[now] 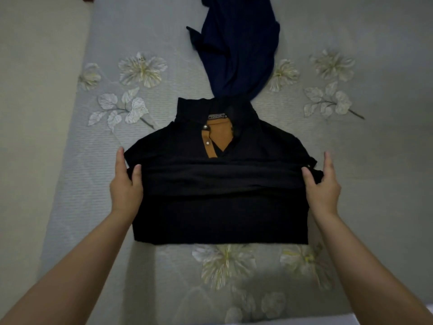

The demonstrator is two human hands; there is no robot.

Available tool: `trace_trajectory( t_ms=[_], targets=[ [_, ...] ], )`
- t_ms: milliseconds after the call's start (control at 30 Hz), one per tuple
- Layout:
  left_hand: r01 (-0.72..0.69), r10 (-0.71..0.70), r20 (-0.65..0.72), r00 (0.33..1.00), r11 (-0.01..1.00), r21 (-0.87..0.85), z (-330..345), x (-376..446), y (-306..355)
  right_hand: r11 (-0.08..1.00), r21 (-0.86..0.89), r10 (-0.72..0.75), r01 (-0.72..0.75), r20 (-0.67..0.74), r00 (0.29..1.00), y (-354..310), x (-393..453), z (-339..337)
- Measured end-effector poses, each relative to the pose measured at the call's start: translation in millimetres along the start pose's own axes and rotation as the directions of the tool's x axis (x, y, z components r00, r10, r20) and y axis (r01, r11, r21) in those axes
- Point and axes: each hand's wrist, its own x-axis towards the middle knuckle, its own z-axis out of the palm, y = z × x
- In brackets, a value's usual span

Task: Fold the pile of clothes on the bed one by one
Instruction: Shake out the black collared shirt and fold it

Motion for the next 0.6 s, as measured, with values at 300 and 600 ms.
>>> trace_trajectory(
  t_ms=[300, 600],
  targets=[
    [0.282, -0.272, 0.075, 0.959, 0.901, -0.329, 12, 63, 19, 0.95, 0.232, 0.218, -0.207, -0.023, 0.976, -19, 56, 32],
    [0.493, -0.468, 0.403, 0.786, 0.083, -0.866, 28, 144, 56, 0.883, 0.319, 0.348, -0.346, 0.052, 0.936, -64, 131, 91]
  ],
)
